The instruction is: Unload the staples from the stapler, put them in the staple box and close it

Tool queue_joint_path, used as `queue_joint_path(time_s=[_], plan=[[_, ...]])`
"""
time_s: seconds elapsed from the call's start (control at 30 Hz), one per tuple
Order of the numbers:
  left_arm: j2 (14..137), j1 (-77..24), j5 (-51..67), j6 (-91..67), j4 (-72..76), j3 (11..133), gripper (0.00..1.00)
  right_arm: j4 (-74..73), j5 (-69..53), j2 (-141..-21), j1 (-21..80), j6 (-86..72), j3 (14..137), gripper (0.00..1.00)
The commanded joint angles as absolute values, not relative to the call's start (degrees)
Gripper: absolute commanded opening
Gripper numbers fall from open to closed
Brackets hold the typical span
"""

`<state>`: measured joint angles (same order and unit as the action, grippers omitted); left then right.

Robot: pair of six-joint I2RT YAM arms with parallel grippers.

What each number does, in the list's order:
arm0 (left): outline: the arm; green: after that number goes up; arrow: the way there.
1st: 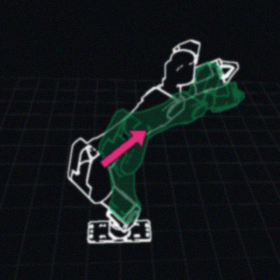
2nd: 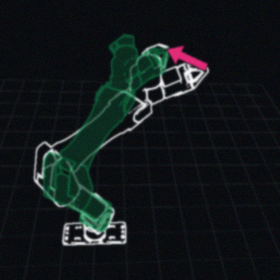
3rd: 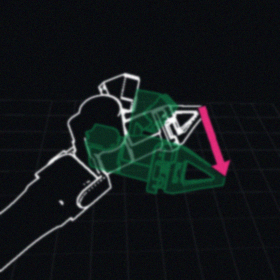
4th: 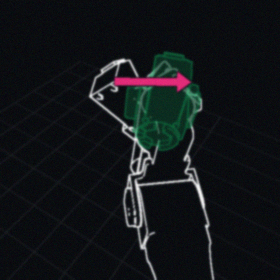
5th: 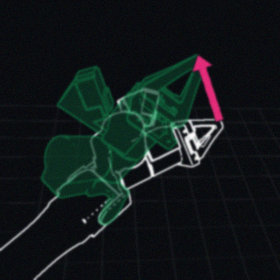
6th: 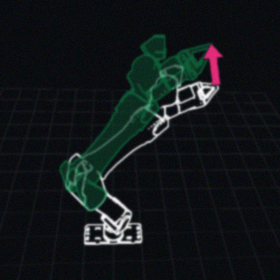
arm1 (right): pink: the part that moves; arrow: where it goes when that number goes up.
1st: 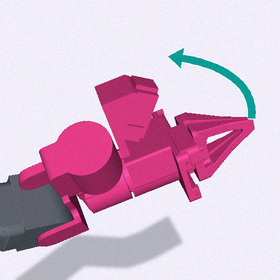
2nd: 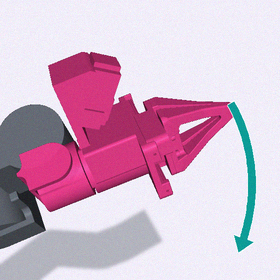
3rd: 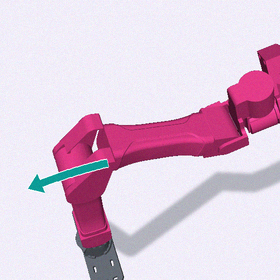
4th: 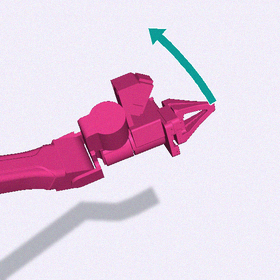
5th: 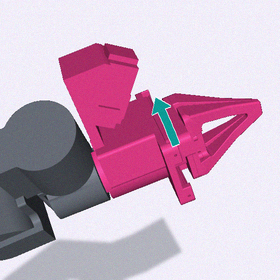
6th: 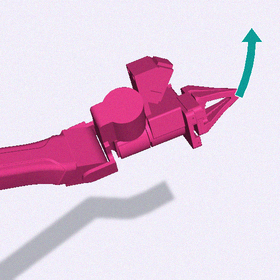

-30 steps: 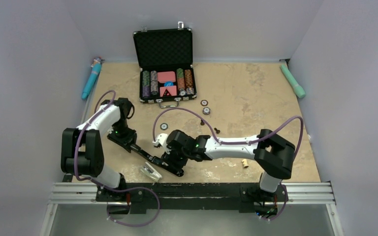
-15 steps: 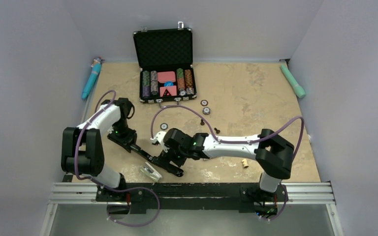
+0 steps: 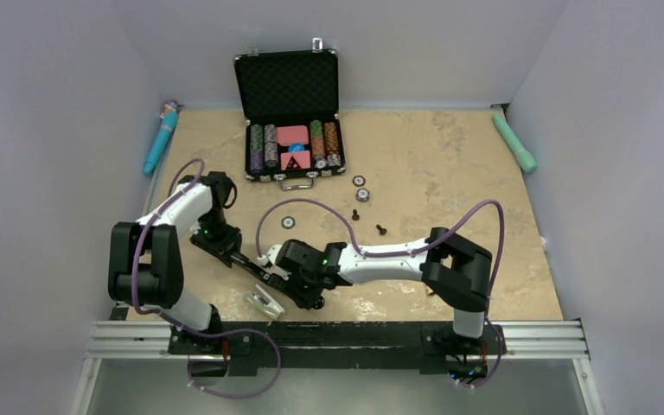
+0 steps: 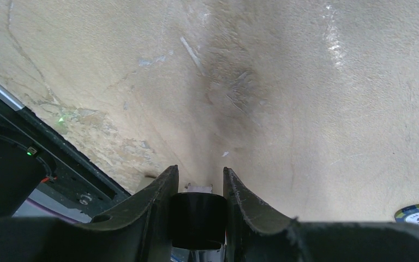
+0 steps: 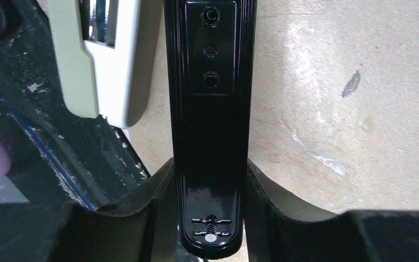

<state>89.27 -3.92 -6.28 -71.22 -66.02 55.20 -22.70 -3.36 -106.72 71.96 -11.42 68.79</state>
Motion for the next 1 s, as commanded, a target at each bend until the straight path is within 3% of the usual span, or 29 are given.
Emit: queue_joint_path(time_s=[0.0, 0.57, 0.6, 0.63, 0.67, 0.7, 0.97], plan=[[88.5, -4.1, -5.7, -70.3, -66.7, 56.4, 0.00, -27.2, 3.0, -105.1, 71.9, -12.1, 71.8, 0.00], [82.7, -4.2, -4.9, -71.1, -70.8, 62.1, 0.00, -41.0, 13.5, -102.8, 71.6, -10.3, 85.2, 0.00], [82.6, -4.1, -4.9, -71.1, -70.5, 61.9, 0.00, -40.6, 13.5, -103.2, 71.3, -10.9, 85.0, 0.11], [82.8, -4.1, -5.0, -71.0, -70.2, 61.8, 0.00, -40.2, 12.9, -104.1, 71.1, -11.6, 84.4, 0.42], [83.8, -4.2, -5.3, -70.8, -70.0, 61.6, 0.00, -39.4, 12.2, -105.1, 70.9, -12.1, 83.7, 0.88], [85.0, -4.1, -5.3, -70.7, -69.7, 61.3, 0.00, -38.1, 11.5, -106.2, 70.9, -12.3, 82.4, 0.97], [89.6, -4.1, -3.3, -69.6, -65.9, 57.5, 0.00, -34.3, 8.5, -107.6, 69.9, -11.3, 80.2, 0.99]])
